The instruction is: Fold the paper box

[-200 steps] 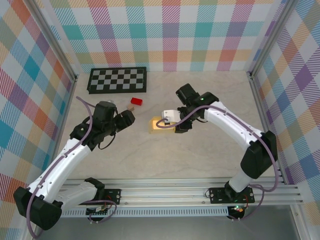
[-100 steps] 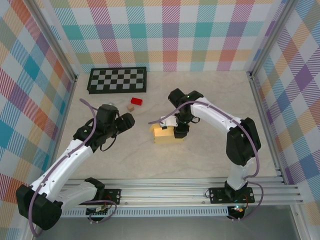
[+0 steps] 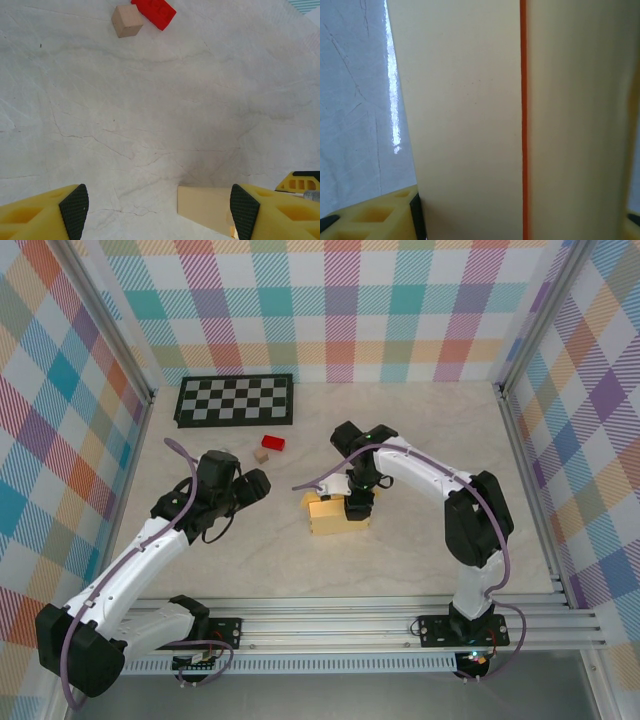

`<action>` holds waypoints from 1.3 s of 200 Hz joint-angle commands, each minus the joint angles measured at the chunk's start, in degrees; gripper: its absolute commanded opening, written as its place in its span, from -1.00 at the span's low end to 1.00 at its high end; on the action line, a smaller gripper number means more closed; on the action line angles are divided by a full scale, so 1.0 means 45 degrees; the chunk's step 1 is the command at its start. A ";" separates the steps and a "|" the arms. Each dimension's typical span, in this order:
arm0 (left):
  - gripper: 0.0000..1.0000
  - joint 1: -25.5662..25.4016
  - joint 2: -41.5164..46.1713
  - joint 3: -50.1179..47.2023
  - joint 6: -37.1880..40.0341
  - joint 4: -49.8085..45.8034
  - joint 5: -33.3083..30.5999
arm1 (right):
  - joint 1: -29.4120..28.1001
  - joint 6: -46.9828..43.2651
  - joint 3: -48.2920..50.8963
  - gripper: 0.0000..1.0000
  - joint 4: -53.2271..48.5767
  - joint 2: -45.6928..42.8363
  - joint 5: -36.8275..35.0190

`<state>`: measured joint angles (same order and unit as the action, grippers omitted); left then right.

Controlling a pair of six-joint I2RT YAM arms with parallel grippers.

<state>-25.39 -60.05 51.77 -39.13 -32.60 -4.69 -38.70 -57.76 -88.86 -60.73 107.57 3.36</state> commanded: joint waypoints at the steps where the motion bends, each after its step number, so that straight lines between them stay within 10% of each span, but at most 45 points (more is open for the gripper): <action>1: 0.54 0.0192 0.0179 -0.0103 0.0266 0.0142 -0.0223 | -0.0067 0.0313 -0.0161 0.21 0.0272 -0.0551 0.0153; 85: 0.39 -0.0169 -0.0430 0.0400 0.1626 0.1079 0.1736 | 0.0524 0.1780 -0.0376 0.22 0.0920 -0.3732 0.1173; 168: -0.04 -0.3127 -0.2744 0.2139 0.5883 -0.0127 0.0839 | 0.2848 0.9357 0.2948 -0.08 0.3410 -0.7284 0.1499; 260: -0.32 -0.3148 -0.4488 0.2732 0.6349 -0.0724 0.2120 | 0.2994 1.0082 0.4021 -0.18 0.4000 -0.7849 0.1803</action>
<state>-38.98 -79.61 61.87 -10.98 -33.89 2.37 -25.47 -13.82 -71.18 -44.18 72.84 9.76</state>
